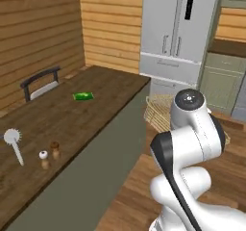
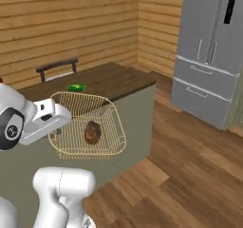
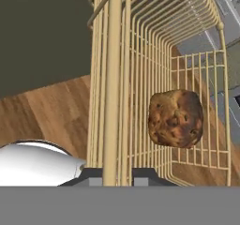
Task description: Open the cabinet, pick up the bread from the cabinet and place it in the basket. Then move the basket to the dining counter.
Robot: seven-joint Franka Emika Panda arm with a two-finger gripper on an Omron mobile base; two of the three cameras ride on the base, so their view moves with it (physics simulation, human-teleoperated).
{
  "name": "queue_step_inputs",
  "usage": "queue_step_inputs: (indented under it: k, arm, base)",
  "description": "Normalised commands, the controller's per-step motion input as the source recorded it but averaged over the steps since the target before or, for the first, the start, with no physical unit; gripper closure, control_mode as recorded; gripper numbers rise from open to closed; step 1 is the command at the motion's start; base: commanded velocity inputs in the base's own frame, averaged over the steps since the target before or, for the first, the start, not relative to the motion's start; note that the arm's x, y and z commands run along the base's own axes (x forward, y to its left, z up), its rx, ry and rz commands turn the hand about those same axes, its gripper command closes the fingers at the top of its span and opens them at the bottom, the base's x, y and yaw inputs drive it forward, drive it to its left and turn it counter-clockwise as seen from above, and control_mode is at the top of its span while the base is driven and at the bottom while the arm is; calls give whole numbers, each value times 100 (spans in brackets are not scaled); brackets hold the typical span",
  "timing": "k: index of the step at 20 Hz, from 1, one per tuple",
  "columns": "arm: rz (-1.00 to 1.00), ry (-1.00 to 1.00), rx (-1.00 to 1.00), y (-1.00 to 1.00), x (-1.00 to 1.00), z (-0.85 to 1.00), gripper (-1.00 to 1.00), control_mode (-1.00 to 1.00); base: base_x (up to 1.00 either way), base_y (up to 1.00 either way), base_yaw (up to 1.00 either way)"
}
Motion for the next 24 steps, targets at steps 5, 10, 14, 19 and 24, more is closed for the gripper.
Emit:
queue_step_inputs:
  k: [5, 10, 14, 19, 24]
  arm:
    - [0, 0, 0, 0, 0, 0, 100, 100]
    - [0, 0, 0, 0, 0, 0, 100, 100]
    - [0, 0, 0, 0, 0, 0, 100, 100]
    - [0, 0, 0, 0, 0, 0, 100, 100]
    - [15, -4, 0, -10, 17, 0, 100, -100]
  base:
    - [86, -33, 62]
    - [69, -22, 65]
    - [78, -11, 66]
    - [50, -32, 56]
    - [19, -11, 28]
